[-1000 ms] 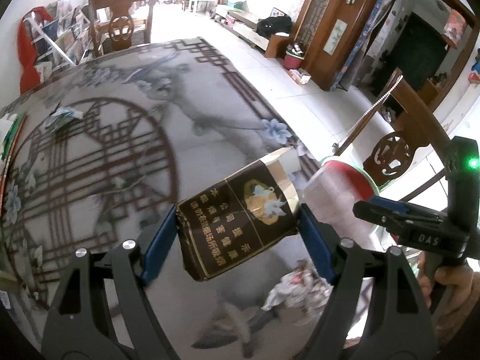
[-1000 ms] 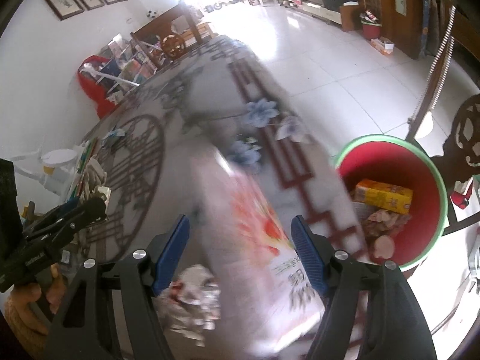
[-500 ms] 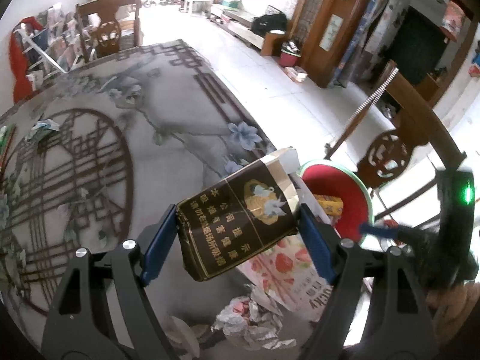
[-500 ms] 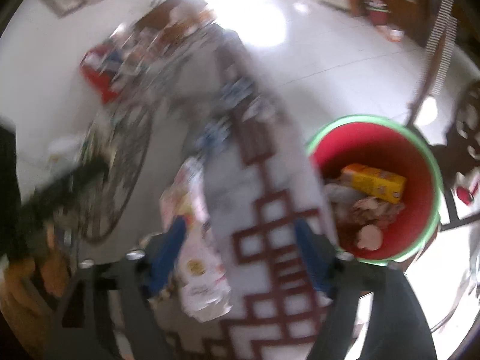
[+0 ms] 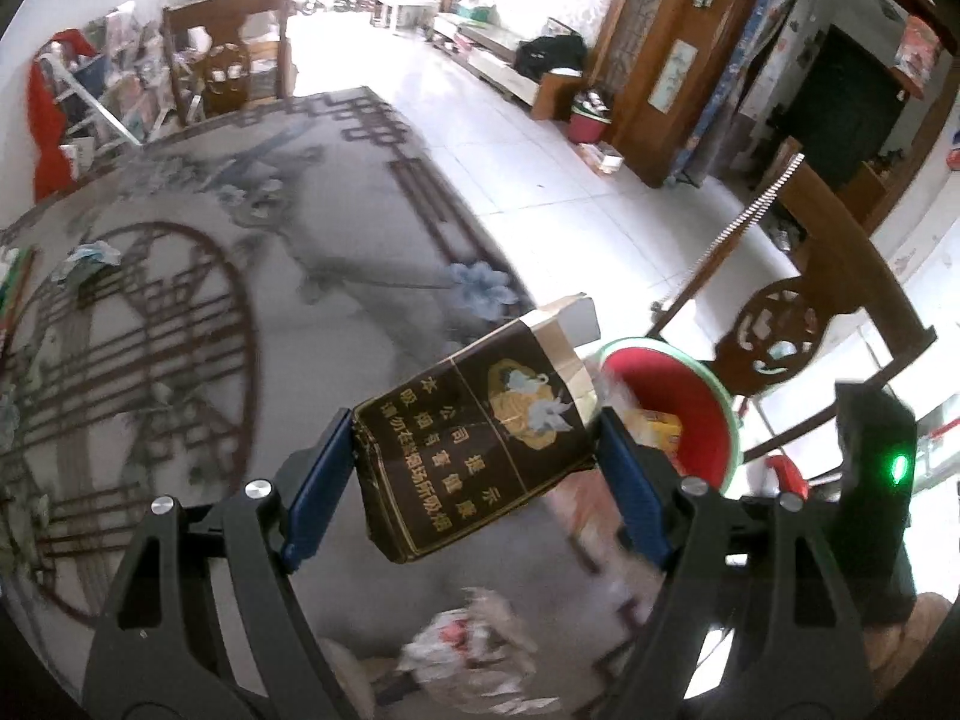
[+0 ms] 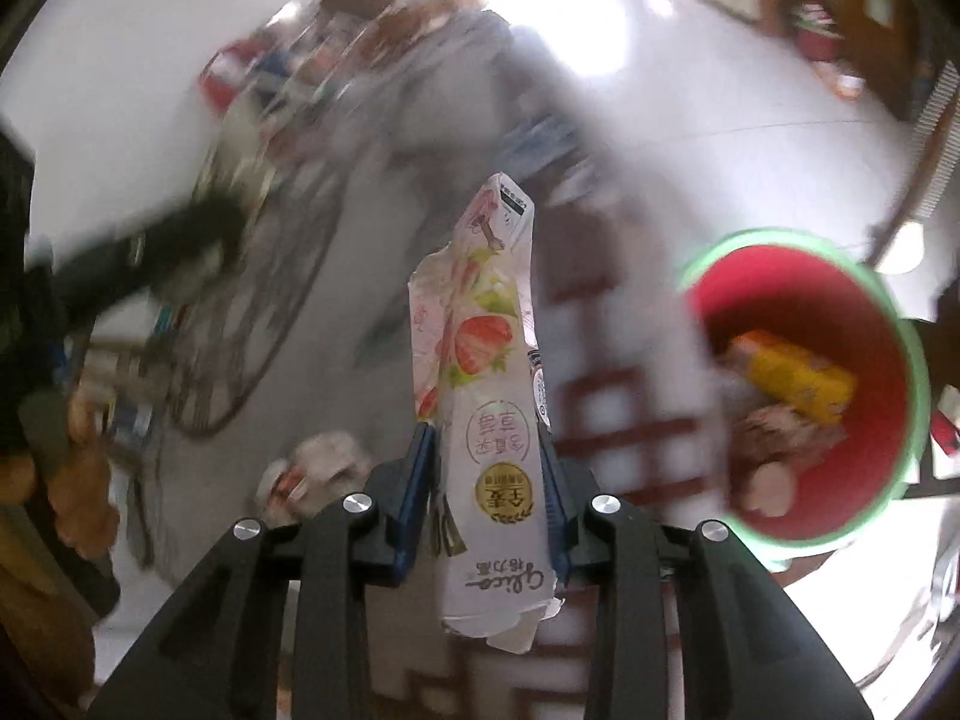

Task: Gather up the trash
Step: 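Open both tools over the red bucket to drop the two boxes, then grasp the crumpled newspaper with the right tool while the left tool grasps the plastic wrapper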

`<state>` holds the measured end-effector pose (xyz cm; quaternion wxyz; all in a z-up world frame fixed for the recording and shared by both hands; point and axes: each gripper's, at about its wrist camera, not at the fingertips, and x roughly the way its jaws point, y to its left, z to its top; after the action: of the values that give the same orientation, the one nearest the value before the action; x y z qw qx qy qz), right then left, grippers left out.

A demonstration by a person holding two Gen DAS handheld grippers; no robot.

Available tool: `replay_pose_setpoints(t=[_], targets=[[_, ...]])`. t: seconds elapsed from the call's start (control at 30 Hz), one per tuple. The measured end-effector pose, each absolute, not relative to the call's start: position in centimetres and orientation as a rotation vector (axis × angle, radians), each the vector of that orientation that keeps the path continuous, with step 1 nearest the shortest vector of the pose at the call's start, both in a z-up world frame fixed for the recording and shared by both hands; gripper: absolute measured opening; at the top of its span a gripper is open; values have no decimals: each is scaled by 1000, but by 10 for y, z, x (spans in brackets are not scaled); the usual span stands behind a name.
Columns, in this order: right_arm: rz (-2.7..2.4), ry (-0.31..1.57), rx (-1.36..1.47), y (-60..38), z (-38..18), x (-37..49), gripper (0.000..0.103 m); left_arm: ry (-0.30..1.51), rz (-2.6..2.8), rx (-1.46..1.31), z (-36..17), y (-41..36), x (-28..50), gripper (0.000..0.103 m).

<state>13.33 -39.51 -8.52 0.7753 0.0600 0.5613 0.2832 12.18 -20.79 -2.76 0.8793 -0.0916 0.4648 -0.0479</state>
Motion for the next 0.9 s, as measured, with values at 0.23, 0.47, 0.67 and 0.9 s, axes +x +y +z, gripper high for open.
replay_pose_setpoints(t=[0.23,0.47,0.67,0.9], targets=[[307,1184,288,-499,-90,154,31,1027,-297,-103,-47,-287,146,76],[168,1150,347,-538,-92,163,63,1056,-447,-69,-61,-347,171,87],[147,1132,361,-546,-89,163,70,1044,-396,-100,-60,-328,171,92],[294,1185,334,-488,-86,152,72,1003,-220,-187,-51,-241,161,94]])
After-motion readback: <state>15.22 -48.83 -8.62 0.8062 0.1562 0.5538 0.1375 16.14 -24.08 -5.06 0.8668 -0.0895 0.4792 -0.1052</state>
